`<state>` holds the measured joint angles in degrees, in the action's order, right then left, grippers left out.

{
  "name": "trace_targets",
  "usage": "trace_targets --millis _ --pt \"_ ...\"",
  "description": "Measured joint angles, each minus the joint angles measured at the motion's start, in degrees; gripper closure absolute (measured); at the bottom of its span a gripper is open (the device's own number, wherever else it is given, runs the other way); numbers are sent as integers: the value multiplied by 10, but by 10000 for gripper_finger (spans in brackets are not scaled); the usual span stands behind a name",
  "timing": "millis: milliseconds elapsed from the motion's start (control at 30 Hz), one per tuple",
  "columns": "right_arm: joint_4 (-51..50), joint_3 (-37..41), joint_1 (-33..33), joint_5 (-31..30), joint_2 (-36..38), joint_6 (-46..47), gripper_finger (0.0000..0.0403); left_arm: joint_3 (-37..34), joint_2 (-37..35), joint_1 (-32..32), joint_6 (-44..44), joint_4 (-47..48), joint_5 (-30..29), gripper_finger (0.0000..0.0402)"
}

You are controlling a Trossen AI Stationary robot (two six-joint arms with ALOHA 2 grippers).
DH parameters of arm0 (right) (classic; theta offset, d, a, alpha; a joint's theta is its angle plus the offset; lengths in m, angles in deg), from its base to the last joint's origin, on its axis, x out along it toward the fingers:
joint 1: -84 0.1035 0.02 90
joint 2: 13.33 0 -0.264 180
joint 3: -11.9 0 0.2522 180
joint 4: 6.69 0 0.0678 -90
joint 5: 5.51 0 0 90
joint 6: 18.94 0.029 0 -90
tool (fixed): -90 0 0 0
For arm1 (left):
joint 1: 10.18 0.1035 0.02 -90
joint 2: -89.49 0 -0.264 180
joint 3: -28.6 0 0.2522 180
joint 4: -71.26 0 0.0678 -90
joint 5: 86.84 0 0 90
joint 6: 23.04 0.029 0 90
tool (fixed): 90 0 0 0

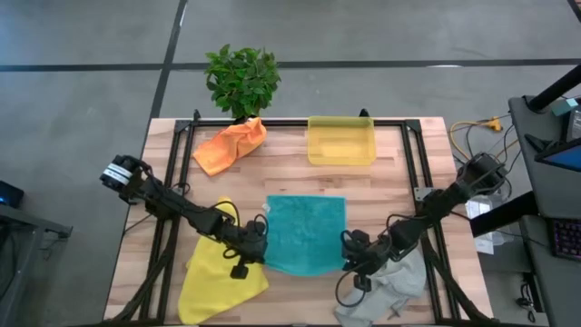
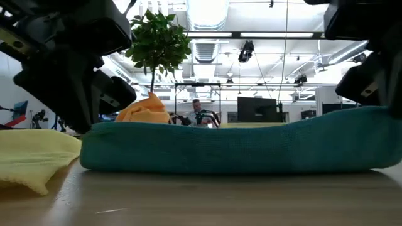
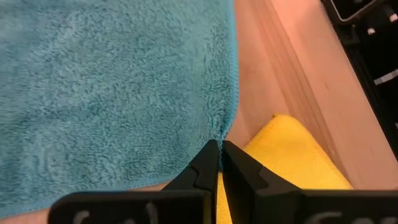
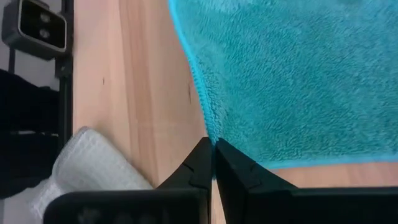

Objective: Fold microfiber towels
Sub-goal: Fold the blue microfiber towel

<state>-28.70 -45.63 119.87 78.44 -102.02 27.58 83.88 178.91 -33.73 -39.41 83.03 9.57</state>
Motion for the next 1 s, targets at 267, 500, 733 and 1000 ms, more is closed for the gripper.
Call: trace_targets --millis 267,500,733,1000 --pt "-13 10 -34 -19 25 -3 394 -17 -24 21 -3 8 -30 401" --pt "-19 36 -63 -19 41 -4 394 -44 -48 38 -18 15 -54 401" --pt "-18 65 -91 -20 74 -5 394 -59 -78 55 -28 18 -103 401" --pt "-18 80 -132 -20 95 -31 394 -63 -87 91 -28 19 -131 401"
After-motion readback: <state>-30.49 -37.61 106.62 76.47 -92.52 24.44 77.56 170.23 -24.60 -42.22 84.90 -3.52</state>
